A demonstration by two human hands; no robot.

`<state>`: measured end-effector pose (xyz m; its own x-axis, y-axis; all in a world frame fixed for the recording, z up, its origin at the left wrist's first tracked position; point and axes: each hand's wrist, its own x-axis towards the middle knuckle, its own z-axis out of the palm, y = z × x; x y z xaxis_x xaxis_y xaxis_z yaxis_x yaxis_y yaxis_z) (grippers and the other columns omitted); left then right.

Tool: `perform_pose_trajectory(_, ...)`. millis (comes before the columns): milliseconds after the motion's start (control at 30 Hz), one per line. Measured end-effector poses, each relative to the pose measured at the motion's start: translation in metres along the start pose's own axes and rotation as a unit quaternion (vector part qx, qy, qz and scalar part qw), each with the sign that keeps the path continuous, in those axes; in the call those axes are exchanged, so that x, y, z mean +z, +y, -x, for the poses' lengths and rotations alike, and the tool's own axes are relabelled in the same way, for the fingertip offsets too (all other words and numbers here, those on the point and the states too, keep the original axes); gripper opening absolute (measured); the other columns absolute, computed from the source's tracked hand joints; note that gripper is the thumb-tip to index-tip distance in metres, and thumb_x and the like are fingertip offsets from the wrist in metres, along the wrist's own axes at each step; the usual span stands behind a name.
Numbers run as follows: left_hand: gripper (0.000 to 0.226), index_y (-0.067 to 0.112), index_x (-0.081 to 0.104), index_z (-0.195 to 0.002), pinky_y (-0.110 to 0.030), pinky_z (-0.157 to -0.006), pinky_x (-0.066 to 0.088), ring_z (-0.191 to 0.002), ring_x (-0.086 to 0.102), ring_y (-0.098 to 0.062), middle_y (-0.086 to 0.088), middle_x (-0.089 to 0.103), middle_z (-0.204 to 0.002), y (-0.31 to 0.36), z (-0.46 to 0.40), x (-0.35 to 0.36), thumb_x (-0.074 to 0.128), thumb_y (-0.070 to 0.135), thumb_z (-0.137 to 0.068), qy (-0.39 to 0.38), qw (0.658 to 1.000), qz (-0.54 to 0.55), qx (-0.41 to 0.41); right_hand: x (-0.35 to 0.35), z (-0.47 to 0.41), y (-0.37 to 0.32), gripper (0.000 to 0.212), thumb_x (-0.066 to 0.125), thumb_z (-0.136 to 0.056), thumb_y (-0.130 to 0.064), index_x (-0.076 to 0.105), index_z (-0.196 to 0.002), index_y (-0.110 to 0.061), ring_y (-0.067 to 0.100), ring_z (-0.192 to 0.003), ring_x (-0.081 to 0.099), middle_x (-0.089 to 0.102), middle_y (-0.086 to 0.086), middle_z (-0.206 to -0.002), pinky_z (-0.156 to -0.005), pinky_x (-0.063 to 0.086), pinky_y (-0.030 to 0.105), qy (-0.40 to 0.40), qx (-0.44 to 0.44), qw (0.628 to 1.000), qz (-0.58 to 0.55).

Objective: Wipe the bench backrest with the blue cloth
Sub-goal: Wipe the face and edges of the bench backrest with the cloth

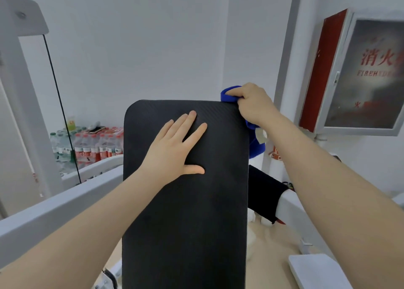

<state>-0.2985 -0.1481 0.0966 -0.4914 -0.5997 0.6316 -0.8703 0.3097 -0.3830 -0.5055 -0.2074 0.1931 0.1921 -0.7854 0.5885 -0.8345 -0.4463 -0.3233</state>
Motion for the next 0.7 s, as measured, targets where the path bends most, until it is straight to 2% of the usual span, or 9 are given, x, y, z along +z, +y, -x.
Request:
perform_pose_trajectory(133,0.082,0.018,0.030,-0.143,-0.039,-0.111,0.011,-0.140,0.023,-0.027,-0.011,0.022,-0.153,-0.012,0.002,-0.014,0.037,0.066,-0.078,-0.047,0.994,0.097,-0.002,0.013,-0.005,-0.059,0.047,0.038,-0.086,-0.005,0.062,-0.117,-0.032,0.022,-0.112,0.046,0.049,0.000,-0.123,-0.086,0.038,0.031,-0.009,-0.081,0.995,0.051)
perform_pose_trajectory(200,0.067,0.018,0.041,-0.138,-0.040,-0.111,0.025,-0.135,0.035,-0.021,-0.004,0.038,-0.147,-0.028,0.009,-0.027,0.027,0.056,-0.085,-0.045,0.988,0.151,-0.007,0.024,-0.010,-0.086,0.044,0.038,-0.089,-0.008,0.060,-0.120,-0.031,0.019,-0.113,0.047,0.049,-0.001,-0.125,-0.084,0.037,0.029,-0.034,-0.135,0.989,0.048)
perform_pose_trajectory(267,0.050,0.013,0.057,-0.122,-0.044,-0.095,0.045,-0.115,0.056,-0.026,-0.005,0.062,-0.122,-0.046,0.025,-0.030,0.033,0.041,-0.087,0.008,0.987,0.158,-0.027,0.030,-0.013,-0.094,0.044,0.037,-0.091,-0.009,0.059,-0.122,-0.031,0.017,-0.111,0.047,0.049,-0.003,-0.125,-0.082,0.038,0.028,-0.063,-0.166,0.983,0.045)
perform_pose_trajectory(300,0.044,0.012,0.060,-0.116,-0.045,-0.089,0.048,-0.108,0.059,-0.029,-0.007,0.065,-0.114,-0.053,0.033,-0.029,0.037,0.036,-0.087,0.027,0.987,0.151,-0.049,0.027,-0.014,-0.090,0.043,0.037,-0.093,-0.011,0.056,-0.125,-0.032,0.017,-0.111,0.047,0.049,-0.004,-0.124,-0.082,0.038,0.029,-0.071,-0.175,0.981,0.044)
perform_pose_trajectory(367,0.036,0.010,0.059,-0.116,-0.052,-0.090,0.047,-0.110,0.054,-0.035,-0.013,0.061,-0.117,-0.060,0.044,-0.024,0.050,0.028,-0.087,0.053,0.983,0.135,-0.109,0.017,-0.012,-0.068,0.041,0.038,-0.096,-0.019,0.046,-0.134,-0.031,0.021,-0.113,0.048,0.050,0.000,-0.125,-0.087,0.040,0.032,-0.070,-0.174,0.981,0.051)
perform_pose_trajectory(467,0.060,0.009,0.043,-0.134,-0.053,-0.105,0.034,-0.127,0.038,-0.036,-0.016,0.043,-0.139,-0.064,0.047,-0.020,0.067,0.025,-0.082,0.037,0.954,0.177,-0.239,0.013,-0.006,-0.041,0.042,0.036,-0.098,-0.032,0.036,-0.140,-0.028,0.028,-0.116,0.047,0.049,0.005,-0.129,-0.089,0.038,0.034,-0.034,-0.101,0.992,0.075)
perform_pose_trajectory(567,0.079,0.020,0.018,-0.146,-0.044,-0.099,0.039,-0.126,0.044,-0.032,-0.011,0.041,-0.143,-0.064,0.046,-0.022,0.064,0.031,-0.083,0.004,0.876,0.325,-0.356,0.038,-0.007,-0.071,0.039,0.034,-0.098,-0.035,0.040,-0.136,-0.035,0.029,-0.112,0.051,0.047,0.003,-0.130,-0.085,0.039,0.036,0.016,-0.101,0.989,0.104)
perform_pose_trajectory(633,0.080,0.024,0.011,-0.147,-0.040,-0.088,0.045,-0.118,0.051,-0.031,-0.009,0.046,-0.140,-0.060,0.048,-0.021,0.062,0.033,-0.085,-0.004,0.870,0.338,-0.358,0.059,-0.011,-0.104,0.037,0.032,-0.099,-0.037,0.042,-0.134,-0.037,0.028,-0.109,0.052,0.045,0.002,-0.132,-0.081,0.041,0.036,0.009,-0.126,0.988,0.092)
perform_pose_trajectory(700,0.080,0.025,0.010,-0.148,-0.038,-0.086,0.046,-0.115,0.054,-0.029,-0.008,0.047,-0.139,-0.062,0.053,-0.020,0.060,0.034,-0.086,-0.002,0.871,0.345,-0.349,0.078,-0.010,-0.127,0.035,0.033,-0.099,-0.039,0.044,-0.132,-0.036,0.025,-0.104,0.054,0.045,0.000,-0.131,-0.076,0.044,0.034,0.018,-0.168,0.980,0.104)
